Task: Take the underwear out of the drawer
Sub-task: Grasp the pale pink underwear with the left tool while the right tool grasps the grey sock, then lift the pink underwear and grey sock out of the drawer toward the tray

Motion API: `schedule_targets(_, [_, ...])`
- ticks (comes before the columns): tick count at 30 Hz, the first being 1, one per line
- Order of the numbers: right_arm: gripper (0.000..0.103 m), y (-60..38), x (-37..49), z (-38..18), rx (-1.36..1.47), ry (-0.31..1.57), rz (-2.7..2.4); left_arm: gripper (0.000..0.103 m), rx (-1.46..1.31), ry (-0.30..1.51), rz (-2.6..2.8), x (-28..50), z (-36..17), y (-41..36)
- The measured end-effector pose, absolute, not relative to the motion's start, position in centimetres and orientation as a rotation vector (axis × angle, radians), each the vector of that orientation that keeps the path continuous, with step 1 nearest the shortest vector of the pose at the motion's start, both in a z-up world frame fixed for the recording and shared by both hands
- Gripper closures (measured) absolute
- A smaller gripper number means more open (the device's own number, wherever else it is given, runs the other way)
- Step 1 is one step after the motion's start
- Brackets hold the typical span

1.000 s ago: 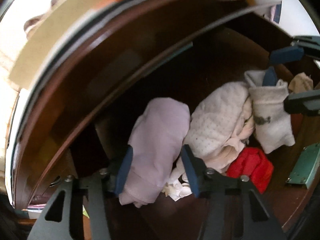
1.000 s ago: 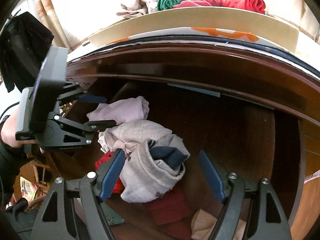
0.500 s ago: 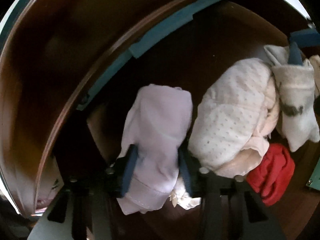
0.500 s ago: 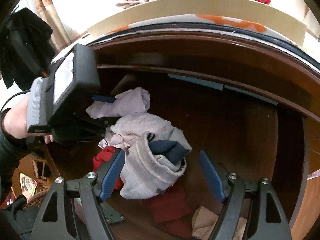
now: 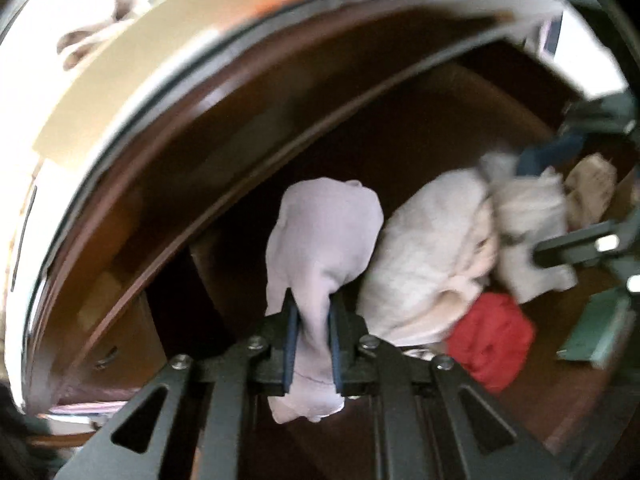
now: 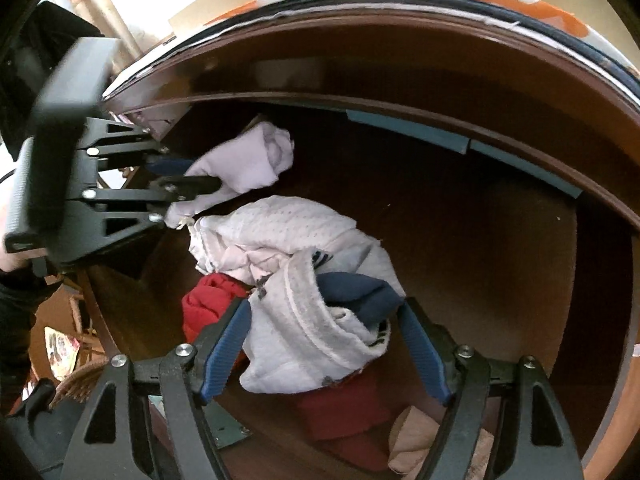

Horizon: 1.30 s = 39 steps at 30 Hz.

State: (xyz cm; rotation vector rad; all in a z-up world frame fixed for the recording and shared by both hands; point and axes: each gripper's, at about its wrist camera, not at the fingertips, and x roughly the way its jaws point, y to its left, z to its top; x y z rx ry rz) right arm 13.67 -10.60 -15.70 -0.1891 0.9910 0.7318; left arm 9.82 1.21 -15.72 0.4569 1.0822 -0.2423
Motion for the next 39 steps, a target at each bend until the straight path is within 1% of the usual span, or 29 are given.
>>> schedule_targets(1, [0.043, -10.3, 13.8, -15.9, -0.203, 0.997, 0.739, 0.092, 0.419, 1.076, -0.254, 9.6, -15.3, 1.7])
schedule_targets(3, [0.051, -9.9, 13.9, -16.3, -0.223, 1.006, 0.750, 0.092, 0.364, 1.053, -0.262, 8.8, -14.9, 1.7])
schedule_targets(8, [0.057, -9.7, 13.7, -16.4, -0.234, 0.998, 0.772, 0.092, 0.237, 1.005, -0.256, 7.3, -14.9, 2.5])
schedule_targets(11, [0.065, -9.4, 13.2, -15.9, -0.253, 0.979, 0.784, 0.092, 0.183, 0.982, -0.246, 7.1, -15.1, 4.0])
schedule_targets(13, [0.073, -9.1, 12.7, -15.7, -0.264, 0.950, 0.796, 0.092, 0.171, 0.970, -0.236, 5.9, -14.8, 5.1])
schedule_targets(15, [0.076, -9.1, 12.4, -15.6, -0.268, 0.933, 0.801, 0.092, 0.164, 0.967, -0.236, 5.5, -15.4, 5.5])
schedule_targets(20, [0.079, -9.5, 11.4, -15.1, -0.266, 0.879, 0.825, 0.092, 0.147, 0.939, -0.232, 5.3, -13.7, 5.0])
schedule_targets(22, [0.079, -9.8, 11.2, -14.7, -0.253, 0.854, 0.826, 0.092, 0.136, 0.917, -0.231, 5.4, -14.5, 3.5])
schedule_targets(27, [0.079, -10.3, 10.4, -14.1, -0.265, 0.782, 0.815, 0.092, 0.118, 0.879, -0.218, 4.8, -14.0, 4.0])
schedule_targets(39, [0.079, -12.2, 9.2, -13.1, -0.240, 0.688, 0.820, 0.092, 0.093, 0.817, -0.179, 3.8, -13.2, 5.0])
